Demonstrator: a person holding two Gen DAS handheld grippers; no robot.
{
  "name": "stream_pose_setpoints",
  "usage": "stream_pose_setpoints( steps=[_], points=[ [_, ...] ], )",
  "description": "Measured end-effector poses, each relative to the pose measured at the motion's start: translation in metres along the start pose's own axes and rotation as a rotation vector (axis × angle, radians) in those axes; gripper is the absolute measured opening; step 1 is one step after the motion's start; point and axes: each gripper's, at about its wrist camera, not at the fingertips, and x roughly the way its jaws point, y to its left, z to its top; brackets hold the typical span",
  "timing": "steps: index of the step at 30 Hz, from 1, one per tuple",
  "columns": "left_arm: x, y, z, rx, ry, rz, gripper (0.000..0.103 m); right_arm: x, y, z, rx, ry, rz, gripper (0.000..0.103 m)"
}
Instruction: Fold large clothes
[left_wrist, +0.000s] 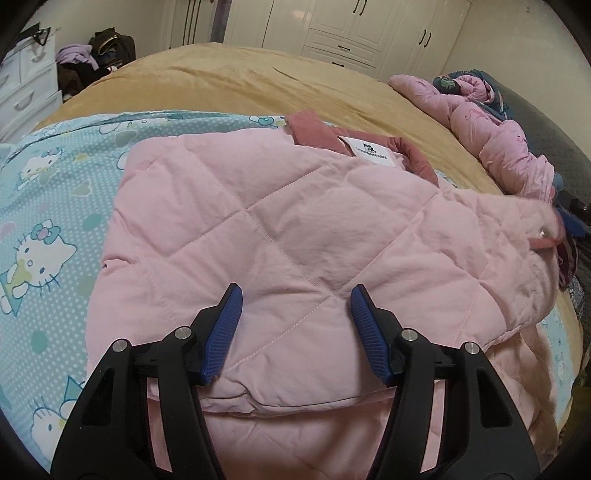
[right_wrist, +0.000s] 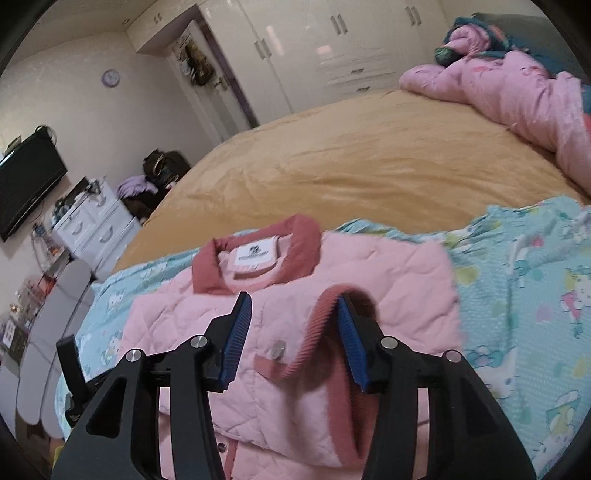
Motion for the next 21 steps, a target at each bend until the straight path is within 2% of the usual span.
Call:
stream_pose_setpoints(
  steps=[3, 10, 13, 21],
  points=[
    [0.0, -0.001, 0.0, 0.001, 0.0, 0.002, 0.053, -0.015, 0.005, 0.002, -0.03, -0.051, -0.007, 0.051],
    [-0.003, -0.003, -0.001, 0.008, 0.001, 0.012, 0.053, -0.011, 0.041, -0.007, -0.137, -0.041, 0.049, 0.062],
    [-0.003, -0.003, -0.001, 0.01, 0.002, 0.013, 0.053, 0.006, 0.06, -0.018, -0.174, 0.015, 0.075, 0.069],
    [-0.004, -0.004, -0.001, 0.007, 0.002, 0.01, 0.053, 0.051, 0.095, -0.047, -0.248, 0.144, 0.086, 0.07]
  ],
)
